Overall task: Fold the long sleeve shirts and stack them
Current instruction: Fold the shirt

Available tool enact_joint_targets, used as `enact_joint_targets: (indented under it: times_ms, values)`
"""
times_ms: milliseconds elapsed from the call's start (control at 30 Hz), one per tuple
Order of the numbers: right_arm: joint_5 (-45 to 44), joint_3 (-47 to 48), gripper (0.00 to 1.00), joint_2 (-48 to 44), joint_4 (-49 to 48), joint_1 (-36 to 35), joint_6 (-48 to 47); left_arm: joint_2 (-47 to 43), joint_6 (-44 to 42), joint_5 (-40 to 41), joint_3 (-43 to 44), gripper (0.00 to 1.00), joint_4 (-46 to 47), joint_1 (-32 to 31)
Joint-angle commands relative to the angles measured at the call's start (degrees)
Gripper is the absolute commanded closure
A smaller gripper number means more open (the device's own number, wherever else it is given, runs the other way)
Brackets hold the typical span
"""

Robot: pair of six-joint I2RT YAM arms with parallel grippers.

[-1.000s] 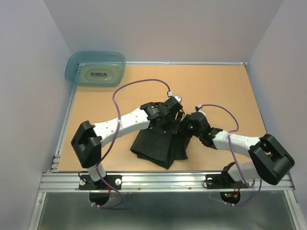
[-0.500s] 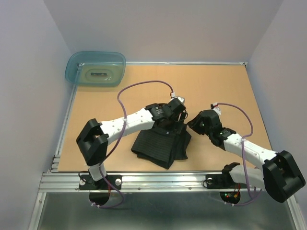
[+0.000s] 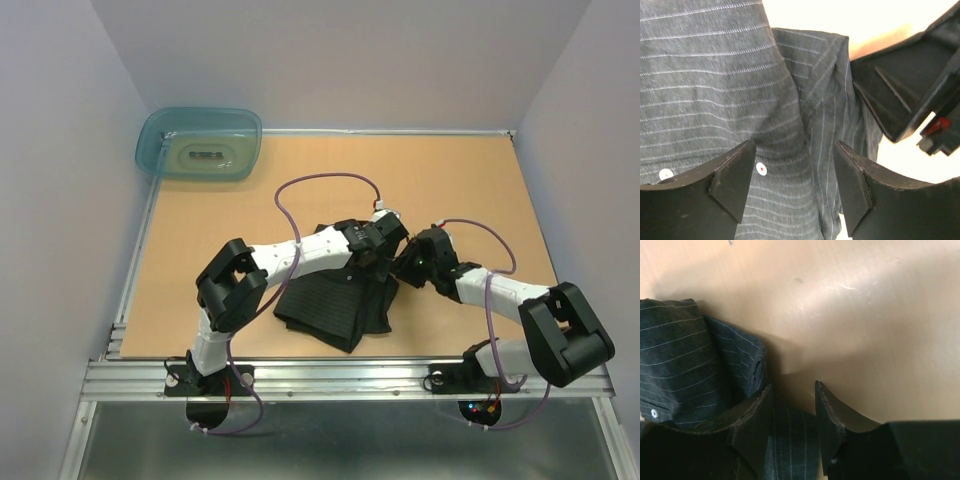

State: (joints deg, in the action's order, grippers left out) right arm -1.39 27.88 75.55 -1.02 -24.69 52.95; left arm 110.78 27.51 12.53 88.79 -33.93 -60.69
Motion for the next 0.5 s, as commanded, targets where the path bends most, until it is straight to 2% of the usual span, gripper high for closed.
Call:
enact_joint_targets:
  times_ms: [0, 233, 333, 367, 433, 467]
  values:
    - [4.1, -0.5, 0.55, 1.3, -5.1, 0.5, -1.8, 1.3, 0.3, 3.8, 2.3, 0.28, -2.1, -0.2]
    - [5.6, -0.8, 0.56, -0.1, -7.0, 1.3, -3.5, 2.4, 1.2, 5.0, 2.3, 0.34, -2.3, -0.5]
    - [6.7, -0.8, 0.58, 0.6, -7.7, 1.6, -3.8, 3.3, 1.3, 5.7, 2.9, 0.5, -3.2, -0.5]
    - [7.3, -0.7, 0.59, 1.1, -7.9, 1.6, -3.9, 3.3, 1.3, 5.5, 2.9, 0.68, -3.0, -0.5]
    - [7.6, -0.7, 0.61, 1.4, -8.6, 1.7, -4.0, 3.1, 1.2, 5.1, 2.6, 0.73, -2.8, -0.6]
    - [7.9, -0.9, 0.64, 1.8, -8.9, 1.7, -4.2, 2.8, 0.8, 4.7, 2.3, 0.84, -2.5, -0.7]
